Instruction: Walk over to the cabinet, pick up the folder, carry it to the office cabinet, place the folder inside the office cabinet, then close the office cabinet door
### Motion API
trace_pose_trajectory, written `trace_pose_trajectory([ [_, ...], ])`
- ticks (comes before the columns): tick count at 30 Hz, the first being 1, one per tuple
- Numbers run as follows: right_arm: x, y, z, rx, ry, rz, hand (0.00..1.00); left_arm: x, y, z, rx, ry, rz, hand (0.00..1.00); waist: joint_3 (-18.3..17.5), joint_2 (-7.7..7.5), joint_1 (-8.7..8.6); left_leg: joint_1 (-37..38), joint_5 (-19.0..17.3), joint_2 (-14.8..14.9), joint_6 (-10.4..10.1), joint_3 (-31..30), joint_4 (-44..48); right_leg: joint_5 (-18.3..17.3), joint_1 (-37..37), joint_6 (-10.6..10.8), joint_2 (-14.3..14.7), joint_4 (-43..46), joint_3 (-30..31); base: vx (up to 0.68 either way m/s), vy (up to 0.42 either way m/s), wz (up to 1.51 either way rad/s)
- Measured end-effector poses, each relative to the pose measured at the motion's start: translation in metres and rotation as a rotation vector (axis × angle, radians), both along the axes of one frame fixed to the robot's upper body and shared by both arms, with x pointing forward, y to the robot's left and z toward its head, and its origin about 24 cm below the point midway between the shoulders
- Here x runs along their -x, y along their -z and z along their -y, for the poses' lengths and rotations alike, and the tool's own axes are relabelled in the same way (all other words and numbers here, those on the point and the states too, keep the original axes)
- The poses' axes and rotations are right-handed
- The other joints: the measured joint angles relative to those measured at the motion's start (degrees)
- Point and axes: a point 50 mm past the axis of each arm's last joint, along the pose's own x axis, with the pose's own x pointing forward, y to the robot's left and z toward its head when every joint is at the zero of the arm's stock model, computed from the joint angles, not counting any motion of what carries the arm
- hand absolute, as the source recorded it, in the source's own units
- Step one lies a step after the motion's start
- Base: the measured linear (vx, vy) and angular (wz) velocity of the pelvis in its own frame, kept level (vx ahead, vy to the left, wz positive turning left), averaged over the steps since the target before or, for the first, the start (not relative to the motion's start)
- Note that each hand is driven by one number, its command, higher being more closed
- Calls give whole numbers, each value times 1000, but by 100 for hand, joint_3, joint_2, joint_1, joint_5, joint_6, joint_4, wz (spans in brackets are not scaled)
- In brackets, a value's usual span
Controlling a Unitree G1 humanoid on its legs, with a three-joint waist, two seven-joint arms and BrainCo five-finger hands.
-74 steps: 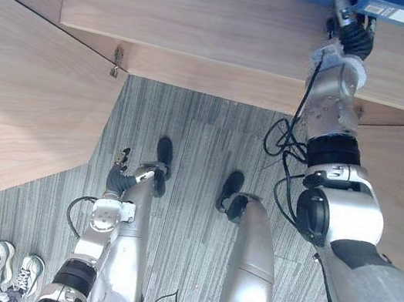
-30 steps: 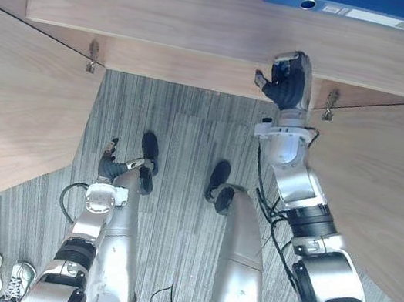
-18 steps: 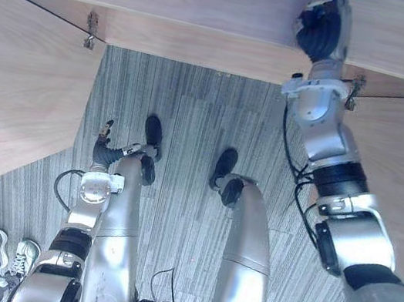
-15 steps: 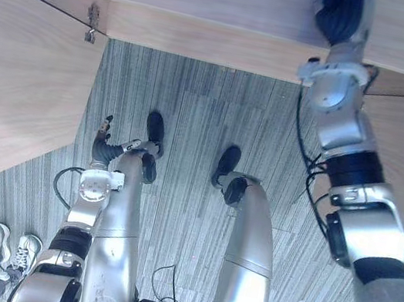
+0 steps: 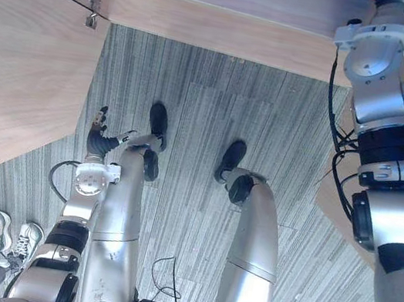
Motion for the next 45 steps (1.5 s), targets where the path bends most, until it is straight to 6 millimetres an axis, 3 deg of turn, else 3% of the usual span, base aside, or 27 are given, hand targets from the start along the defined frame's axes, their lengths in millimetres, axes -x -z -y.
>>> trace_pose_trajectory([
  [8,3,-4,16,-158,-50,6,100,-1,-1,-2,22,-11,3,0,-5,-2,38,-30,59,3,63,44,4,46,-42,-21,-36,24,-7,-44,11,2],
  [12,4,5,34,-382,-102,25,100,-1,1,0,32,-15,-10,0,-23,-1,36,-22,80,52,102,46,114,98,-2,-71,-6,31,-6,-41,12,-6],
  [15,9,40,38,-533,-155,11,100,0,7,-1,45,-28,-56,0,-23,-2,4,187,35,101,103,56,178,97,226,-69,22,21,-11,-34,5,-6],
  [17,9,58,32,-579,-184,-12,100,2,13,-1,50,-34,-91,0,-23,-3,-26,373,-17,134,106,75,151,90,416,-60,58,-27,8,-40,-5,-14],
  [23,40,110,-1,-639,-362,-4,100,17,41,18,80,-4,-205,0,-63,-17,-150,1664,-65,206,67,326,-435,248,1596,6,186,-729,57,-16,-18,-16],
  [27,60,163,-28,-651,-486,-134,100,34,60,24,77,14,-279,0,-406,-24,-188,2608,-36,210,25,484,-1009,406,2510,43,236,-1432,5,78,-13,-15],
  [28,68,187,-40,-657,-526,-215,100,44,70,24,82,11,-315,0,-609,-24,-201,2956,-57,203,9,565,-1217,440,2868,76,261,-1725,-5,118,-3,-16],
  [31,88,232,-59,-664,-591,-396,100,63,88,26,73,10,-393,0,-854,-52,-211,3800,-32,167,26,702,-1688,596,3735,107,298,-2347,-31,153,23,-10],
  [32,91,237,-61,-663,-599,-415,100,65,90,25,69,10,-404,0,-888,-66,-216,3884,-31,154,25,715,-1738,607,3818,115,298,-2405,-29,210,41,-1],
  [33,102,258,-68,-655,-600,-500,100,76,103,26,56,14,-465,0,-1075,-79,-261,4257,-12,82,3,745,-1997,650,4203,159,292,-2697,-61,146,27,4],
  [35,113,278,-72,-660,-590,-581,100,87,113,27,49,18,-519,0,-1243,-79,-286,4630,25,35,-18,775,-2281,734,4619,195,308,-3062,-108,198,34,2],
  [39,128,338,-73,-627,-473,-823,100,111,137,28,28,31,-653,0,-1657,-153,-328,5438,231,-113,-103,901,-3062,1001,5408,263,357,-3941,-97,172,22,-6],
  [40,132,362,-71,-598,-419,-933,100,117,143,29,27,41,-690,0,-1759,-166,-339,5665,361,-190,-123,933,-3405,1119,5609,285,370,-4234,-89,141,10,-4],
  [43,150,427,-56,-555,-258,-1244,100,128,154,25,4,49,-762,0,-1885,-146,-371,6244,715,-355,-172,1002,-4213,1504,6191,321,442,-5055,-84,130,27,-7],
  [45,163,450,-44,-551,-171,-1365,100,134,158,20,-9,43,-793,0,-1891,-141,-395,6474,772,-400,-165,1003,-4389,1617,6469,340,474,-5331,-81,53,27,-4],
])
